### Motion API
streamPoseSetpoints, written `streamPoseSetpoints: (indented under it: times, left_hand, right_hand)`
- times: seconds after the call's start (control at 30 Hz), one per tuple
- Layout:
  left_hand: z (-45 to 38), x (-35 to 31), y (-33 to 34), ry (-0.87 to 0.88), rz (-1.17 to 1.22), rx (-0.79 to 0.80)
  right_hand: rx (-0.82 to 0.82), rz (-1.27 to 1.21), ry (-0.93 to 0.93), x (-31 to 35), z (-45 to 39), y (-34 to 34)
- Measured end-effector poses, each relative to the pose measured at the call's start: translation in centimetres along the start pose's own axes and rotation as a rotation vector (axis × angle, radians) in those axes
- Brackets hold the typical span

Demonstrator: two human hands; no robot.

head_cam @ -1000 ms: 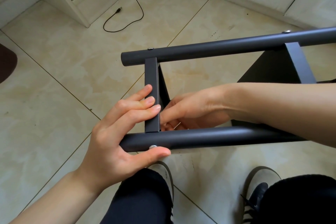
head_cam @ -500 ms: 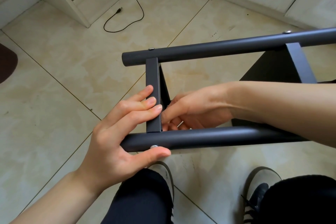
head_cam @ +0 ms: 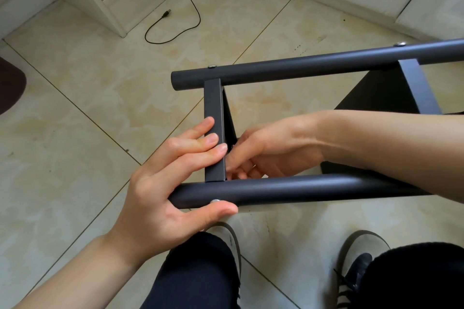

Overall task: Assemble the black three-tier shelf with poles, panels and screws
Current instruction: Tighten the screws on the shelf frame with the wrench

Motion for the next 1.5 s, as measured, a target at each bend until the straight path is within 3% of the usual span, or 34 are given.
streamPoseSetpoints:
  times: [0.57, 1.23, 1.5]
  left_hand:
    - [0.0, -0.03, 0.03, 0.0, 0.015, -0.011]
    - [-0.03, -0.08, 0.05, 0.003, 0.006, -0.013]
    - [-0.04, -0.07, 0.11, -0.001, 0.003, -0.011]
  right_hand:
    - [-0.04, 0.111, -0.008, 0.02, 0.0, 0.04]
    - [0.021, 0.036, -0.031, 0.2, 0.05, -0.17]
    - [-0.036, 0.114, -0.032, 0.0, 0.0, -0.05]
Point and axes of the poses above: each hand's wrist, its own z-axis away from the middle knuckle, its own y-axis out of the palm, x = y × z, the point moved 3 cm from there along -z, towards the middle knuckle, and after that the axes turned 10 degrees about -y, right-handed, at the moved point
